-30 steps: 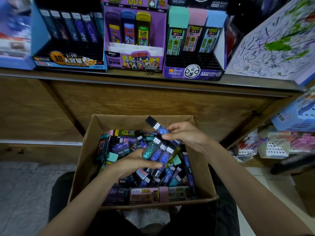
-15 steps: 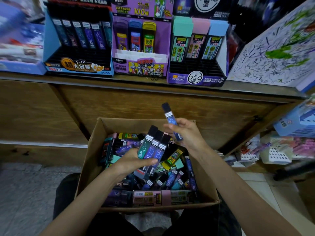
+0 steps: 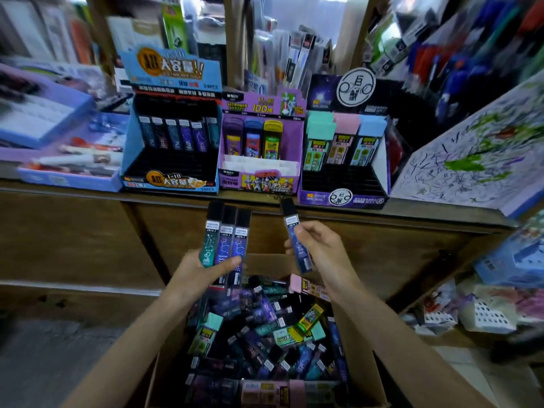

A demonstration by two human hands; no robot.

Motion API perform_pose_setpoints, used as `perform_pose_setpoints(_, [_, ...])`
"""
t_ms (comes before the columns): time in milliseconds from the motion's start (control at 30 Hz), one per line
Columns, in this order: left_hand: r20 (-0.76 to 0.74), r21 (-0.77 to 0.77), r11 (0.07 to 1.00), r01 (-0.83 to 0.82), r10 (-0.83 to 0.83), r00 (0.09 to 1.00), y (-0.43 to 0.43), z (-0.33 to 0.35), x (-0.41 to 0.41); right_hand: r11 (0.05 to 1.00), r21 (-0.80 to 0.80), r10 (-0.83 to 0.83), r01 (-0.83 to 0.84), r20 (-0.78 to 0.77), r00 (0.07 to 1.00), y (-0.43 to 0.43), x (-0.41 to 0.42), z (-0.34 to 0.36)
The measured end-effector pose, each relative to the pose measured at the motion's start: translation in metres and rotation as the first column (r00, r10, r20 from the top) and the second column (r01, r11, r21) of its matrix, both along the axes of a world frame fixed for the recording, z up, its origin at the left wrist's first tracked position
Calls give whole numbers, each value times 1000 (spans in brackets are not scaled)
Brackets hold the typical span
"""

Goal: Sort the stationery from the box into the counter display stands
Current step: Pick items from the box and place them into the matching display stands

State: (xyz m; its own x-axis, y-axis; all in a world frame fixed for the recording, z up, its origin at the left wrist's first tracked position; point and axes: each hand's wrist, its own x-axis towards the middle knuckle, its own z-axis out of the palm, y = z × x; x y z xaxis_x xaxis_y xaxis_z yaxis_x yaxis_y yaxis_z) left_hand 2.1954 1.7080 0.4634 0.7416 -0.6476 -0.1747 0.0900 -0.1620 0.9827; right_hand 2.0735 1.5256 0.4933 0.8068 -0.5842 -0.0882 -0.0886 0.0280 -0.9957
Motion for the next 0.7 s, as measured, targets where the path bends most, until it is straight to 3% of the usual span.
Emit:
perform_pose_setpoints(233, [38, -86, 988, -127, 130, 991, 7, 45, 44, 985, -130, 120, -112, 56, 991, 4, 57, 53])
perform_pose_setpoints(567, [121, -136, 964, -229, 245, 962, 33, 77, 100, 949, -291, 176, -121, 171, 969, 12, 162, 121])
perform_pose_setpoints(700, [90, -144, 953, -267, 282, 955, 40, 77, 111, 912, -391, 187, -126, 123, 975, 15, 192, 132])
